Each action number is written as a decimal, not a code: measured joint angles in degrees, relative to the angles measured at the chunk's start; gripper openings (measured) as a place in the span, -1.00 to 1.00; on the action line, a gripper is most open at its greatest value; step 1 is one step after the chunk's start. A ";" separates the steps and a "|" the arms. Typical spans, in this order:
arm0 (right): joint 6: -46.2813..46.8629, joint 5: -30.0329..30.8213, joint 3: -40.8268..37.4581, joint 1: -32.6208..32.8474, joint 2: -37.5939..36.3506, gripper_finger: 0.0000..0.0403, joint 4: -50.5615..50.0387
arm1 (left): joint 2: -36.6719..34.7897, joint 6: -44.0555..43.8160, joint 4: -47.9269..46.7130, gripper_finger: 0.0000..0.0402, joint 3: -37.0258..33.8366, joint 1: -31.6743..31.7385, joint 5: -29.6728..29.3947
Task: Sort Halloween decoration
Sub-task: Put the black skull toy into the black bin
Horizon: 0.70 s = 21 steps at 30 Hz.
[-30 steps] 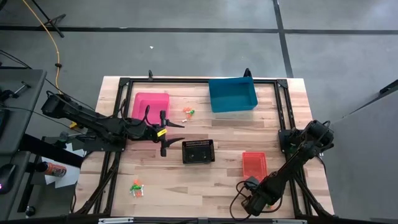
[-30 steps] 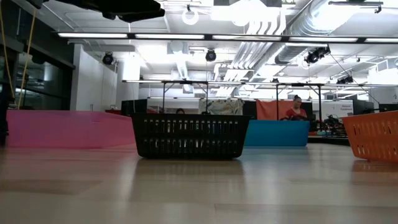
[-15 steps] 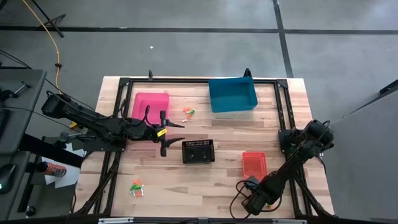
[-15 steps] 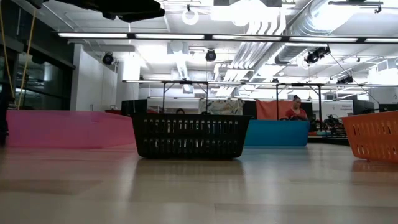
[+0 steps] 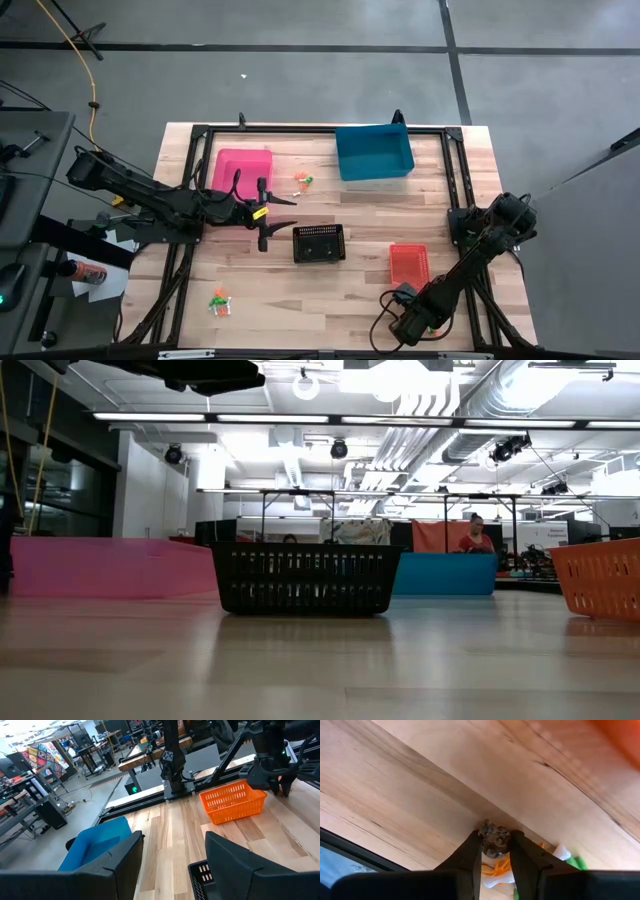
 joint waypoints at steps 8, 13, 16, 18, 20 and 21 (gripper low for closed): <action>-2.22 0.35 -0.10 0.00 -1.10 -0.63 0.09 | 0.00 0.00 0.08 0.00 0.00 0.00 0.00; -4.26 7.64 -0.21 0.95 -5.88 -0.63 2.57 | 0.00 0.02 0.47 0.00 0.00 0.00 0.00; -8.50 16.11 -0.17 1.29 -8.85 -0.63 6.30 | 0.00 0.02 0.45 0.00 0.00 -0.01 0.00; -12.02 21.37 -0.16 1.23 -10.80 -0.63 8.41 | 0.00 0.03 0.44 0.00 0.00 0.00 0.00; -15.91 25.96 -0.01 0.42 -11.84 -0.63 9.84 | 0.00 0.04 0.45 0.00 0.00 0.00 0.00; -18.28 27.99 -0.02 -0.23 -11.99 -0.63 9.89 | 0.00 0.03 0.45 0.00 0.00 0.00 0.00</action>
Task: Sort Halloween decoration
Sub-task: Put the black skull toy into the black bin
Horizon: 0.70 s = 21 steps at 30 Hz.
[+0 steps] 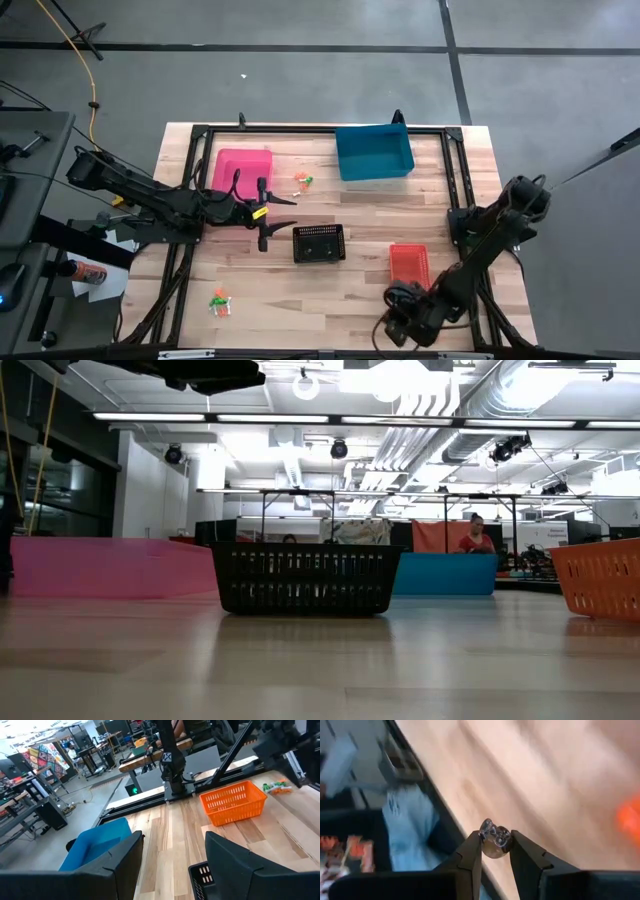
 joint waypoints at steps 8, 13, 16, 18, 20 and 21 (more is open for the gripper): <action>-28.59 10.37 -0.03 -9.98 0.16 -0.63 1.26 | 0.00 -2.31 -0.01 0.00 0.00 -0.11 0.00; -52.98 14.65 -0.10 -18.24 0.16 -0.63 10.63 | 0.00 -5.75 -0.32 0.00 0.00 -0.67 -0.02; -67.20 14.31 -1.56 -22.71 0.16 -0.63 21.36 | 0.00 -7.53 -0.53 0.00 0.00 -2.13 -0.03; -75.07 12.19 -3.30 -25.51 0.14 -0.63 28.87 | -0.10 -7.62 -1.06 0.00 0.00 -3.58 -0.02; -80.10 9.15 -6.05 -28.02 0.14 -0.63 37.18 | -0.86 -8.07 -2.49 0.00 0.00 -5.34 -0.05; -82.14 7.49 -7.83 -29.17 0.14 -0.63 41.40 | -1.36 -8.74 -3.07 0.00 0.00 -6.35 -0.20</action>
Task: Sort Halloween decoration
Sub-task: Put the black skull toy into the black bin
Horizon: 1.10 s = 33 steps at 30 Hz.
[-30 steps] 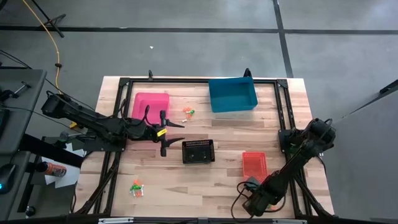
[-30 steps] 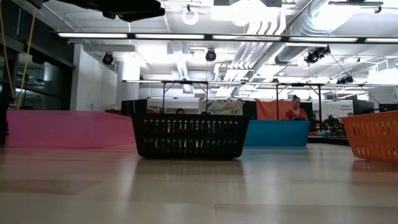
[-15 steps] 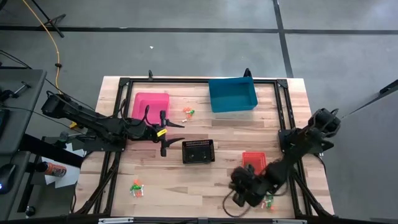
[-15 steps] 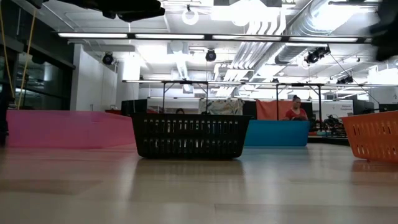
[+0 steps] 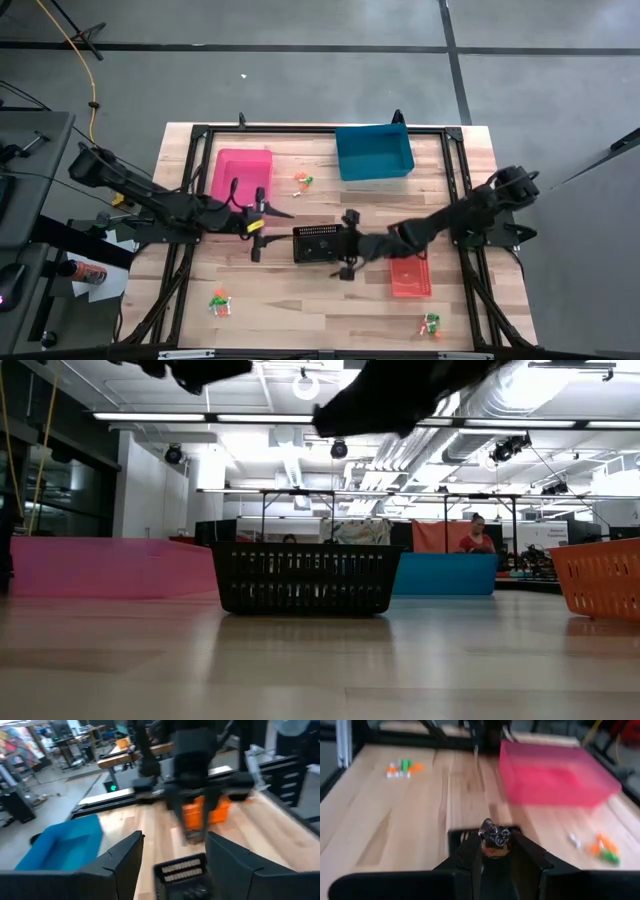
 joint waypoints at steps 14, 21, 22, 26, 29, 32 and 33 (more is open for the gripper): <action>-5.47 -13.45 -24.57 -9.62 -0.15 -0.63 58.17 | -9.32 -5.38 -6.66 0.00 -2.25 -9.24 -15.18; -8.93 -22.53 -18.41 -11.14 -0.13 -0.63 49.55 | -6.44 -1.50 3.54 0.00 -5.66 -7.46 -7.27; -9.04 -22.59 -17.67 -11.14 -0.13 -0.63 48.16 | -6.00 -1.25 5.18 0.00 -6.49 -7.38 -6.59; -9.18 -22.61 -15.23 -11.10 -0.13 -0.63 44.76 | -5.05 -1.21 10.23 0.00 -9.33 -6.79 -6.16; -9.81 -22.79 -14.33 -11.10 -0.13 -0.63 44.01 | -5.13 -1.19 14.35 0.00 -11.27 -6.34 -6.16; -10.05 -23.62 -13.86 -11.08 -0.13 -0.63 43.28 | -5.11 -0.70 18.95 0.00 -13.28 -5.41 -5.80; -10.07 -23.92 -13.86 -11.09 -0.13 -0.63 43.06 | -5.11 -0.65 21.34 0.00 -14.17 -4.76 -4.62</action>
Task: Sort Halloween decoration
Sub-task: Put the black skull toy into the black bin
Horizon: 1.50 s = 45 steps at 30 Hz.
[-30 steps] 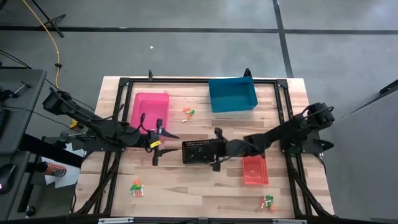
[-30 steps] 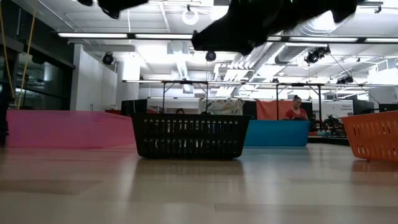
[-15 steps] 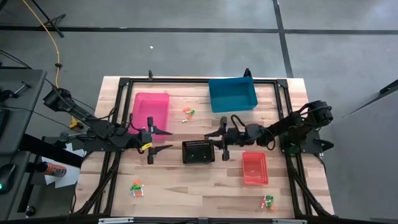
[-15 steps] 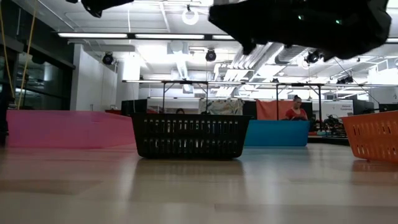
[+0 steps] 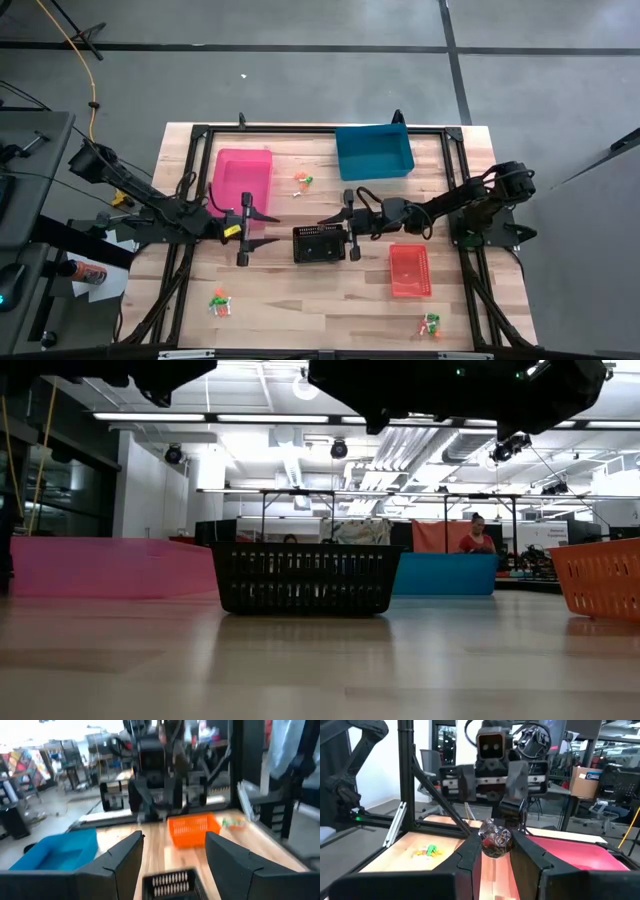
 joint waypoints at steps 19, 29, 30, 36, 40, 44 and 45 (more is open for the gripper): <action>5.64 -1.96 0.02 -0.03 0.00 -0.63 -9.27 | 2.45 -8.41 10.29 0.00 -5.13 11.07 14.43; 15.41 -0.50 0.00 -1.21 0.04 -0.63 -21.20 | 2.49 -5.06 10.10 0.00 -5.13 11.07 11.68; 15.47 -0.50 0.09 -1.14 0.04 -0.63 -22.10 | 2.49 -5.05 10.10 0.00 -5.13 11.07 11.68; 15.08 0.00 8.04 -0.36 4.37 -0.63 -36.20 | 2.49 -4.54 10.10 0.00 -5.13 11.07 11.62; 11.91 -0.37 14.85 0.01 9.72 -0.63 -42.90 | 2.49 -5.00 9.91 0.00 -5.13 11.07 11.58; 11.30 -0.50 20.27 0.03 13.79 -0.63 -50.70 | 2.49 -5.65 9.42 0.00 -5.13 11.06 11.59; 11.41 -0.48 21.31 0.01 14.51 -0.63 -51.75 | 2.49 -5.68 9.15 0.00 -5.13 11.06 11.60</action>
